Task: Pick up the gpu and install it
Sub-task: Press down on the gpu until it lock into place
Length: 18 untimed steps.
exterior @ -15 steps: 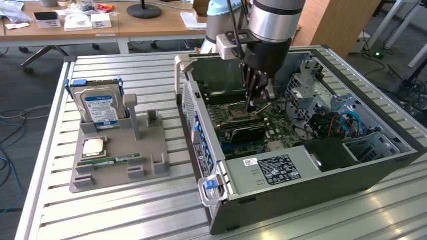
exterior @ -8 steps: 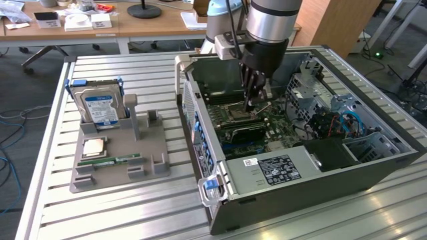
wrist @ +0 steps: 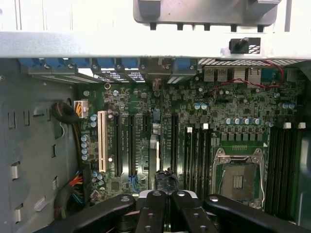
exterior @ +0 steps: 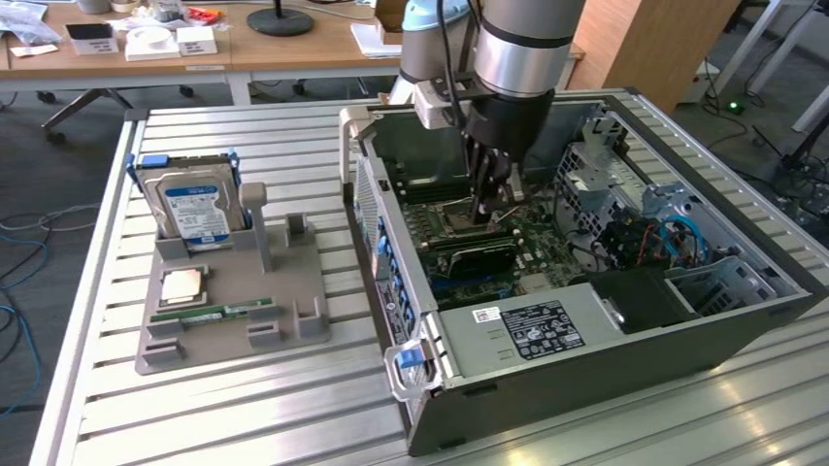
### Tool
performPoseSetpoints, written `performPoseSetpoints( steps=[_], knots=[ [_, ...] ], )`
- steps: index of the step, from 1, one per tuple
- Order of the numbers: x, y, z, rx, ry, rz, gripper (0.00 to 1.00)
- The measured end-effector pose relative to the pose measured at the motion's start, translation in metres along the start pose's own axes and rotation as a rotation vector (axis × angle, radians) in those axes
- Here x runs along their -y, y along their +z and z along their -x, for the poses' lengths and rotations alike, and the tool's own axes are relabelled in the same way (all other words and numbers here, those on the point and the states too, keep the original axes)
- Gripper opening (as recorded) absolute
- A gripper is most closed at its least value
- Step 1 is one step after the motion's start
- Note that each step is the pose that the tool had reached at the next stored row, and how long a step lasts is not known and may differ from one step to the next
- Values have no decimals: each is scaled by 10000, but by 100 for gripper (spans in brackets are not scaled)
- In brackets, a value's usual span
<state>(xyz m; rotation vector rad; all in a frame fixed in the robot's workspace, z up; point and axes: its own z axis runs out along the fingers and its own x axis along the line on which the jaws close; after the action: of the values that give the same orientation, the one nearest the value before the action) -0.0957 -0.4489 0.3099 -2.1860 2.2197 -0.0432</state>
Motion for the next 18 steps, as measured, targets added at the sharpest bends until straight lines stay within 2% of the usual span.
performPoseSetpoints(
  steps=[7,18],
  knots=[
    [-3,79,0,-5,0,0,11],
    [-4,107,1,-12,42,12,11]
  ],
)
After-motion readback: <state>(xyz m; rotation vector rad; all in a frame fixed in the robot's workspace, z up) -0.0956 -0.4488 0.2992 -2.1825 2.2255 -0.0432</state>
